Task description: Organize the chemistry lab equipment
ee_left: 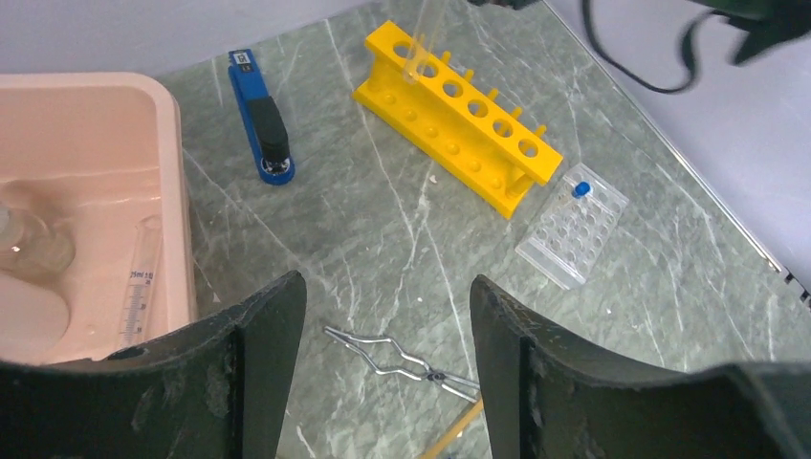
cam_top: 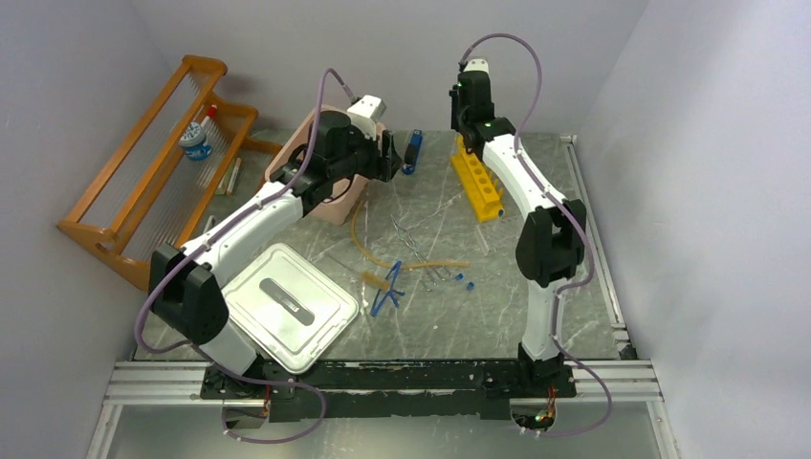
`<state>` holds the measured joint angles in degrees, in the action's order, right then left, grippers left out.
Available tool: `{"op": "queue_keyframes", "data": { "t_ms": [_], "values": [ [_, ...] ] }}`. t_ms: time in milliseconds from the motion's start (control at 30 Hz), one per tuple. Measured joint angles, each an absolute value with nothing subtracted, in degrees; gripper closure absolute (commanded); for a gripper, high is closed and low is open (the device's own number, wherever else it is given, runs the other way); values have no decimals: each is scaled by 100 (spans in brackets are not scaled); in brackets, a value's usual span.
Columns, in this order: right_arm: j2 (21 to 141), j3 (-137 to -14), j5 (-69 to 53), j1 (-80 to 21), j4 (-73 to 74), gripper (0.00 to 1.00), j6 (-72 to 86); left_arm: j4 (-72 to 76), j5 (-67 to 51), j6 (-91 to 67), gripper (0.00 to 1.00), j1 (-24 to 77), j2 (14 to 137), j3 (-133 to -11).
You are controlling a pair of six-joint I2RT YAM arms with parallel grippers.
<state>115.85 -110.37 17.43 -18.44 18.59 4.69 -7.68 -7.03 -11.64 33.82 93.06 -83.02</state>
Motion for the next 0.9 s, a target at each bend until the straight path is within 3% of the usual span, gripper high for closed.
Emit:
{"op": "queue_keyframes", "data": {
  "t_ms": [300,900],
  "values": [
    [12055,-11395,2224,-1844,1535,86,78,-381,-1166,-1048,32,3385,8646,-7555],
    [12438,-11461,2082,-1605,1317,86,523,-27,-1710,-781,30,3385,9209,-7413]
  ]
}}
